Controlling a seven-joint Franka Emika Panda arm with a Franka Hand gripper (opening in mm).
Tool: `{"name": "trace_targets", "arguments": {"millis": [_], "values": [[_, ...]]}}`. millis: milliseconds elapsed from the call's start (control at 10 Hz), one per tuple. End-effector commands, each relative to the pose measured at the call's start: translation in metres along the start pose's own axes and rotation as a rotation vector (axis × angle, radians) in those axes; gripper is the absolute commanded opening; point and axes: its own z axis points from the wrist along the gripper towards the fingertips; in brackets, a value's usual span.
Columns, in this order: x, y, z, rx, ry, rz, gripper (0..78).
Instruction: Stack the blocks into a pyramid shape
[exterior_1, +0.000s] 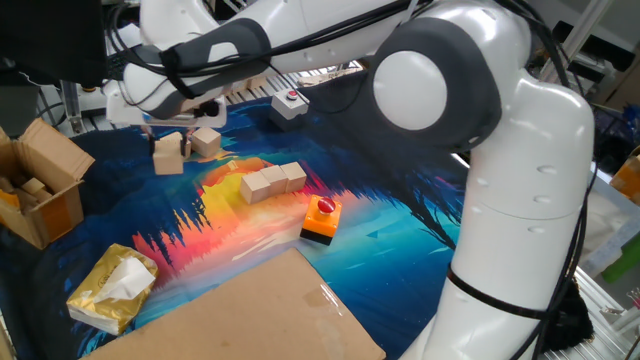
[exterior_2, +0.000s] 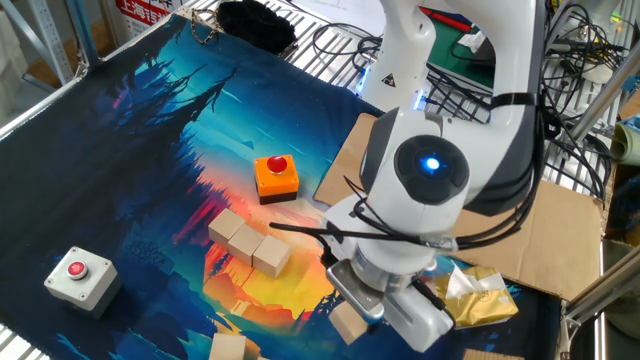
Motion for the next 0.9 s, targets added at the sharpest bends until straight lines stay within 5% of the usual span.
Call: {"name": "trace_targets", "arguments": {"millis": [100, 600, 900], "values": [[-0.01, -0.048, 0.003, -0.017, -0.007, -0.079, 1.1], [-0.046, -0.128, 0.004, -0.027, -0.005, -0.15, 1.1], [-0.047, -0.128, 0.002, -0.022, -0.003, -0.13, 1.1]]}}
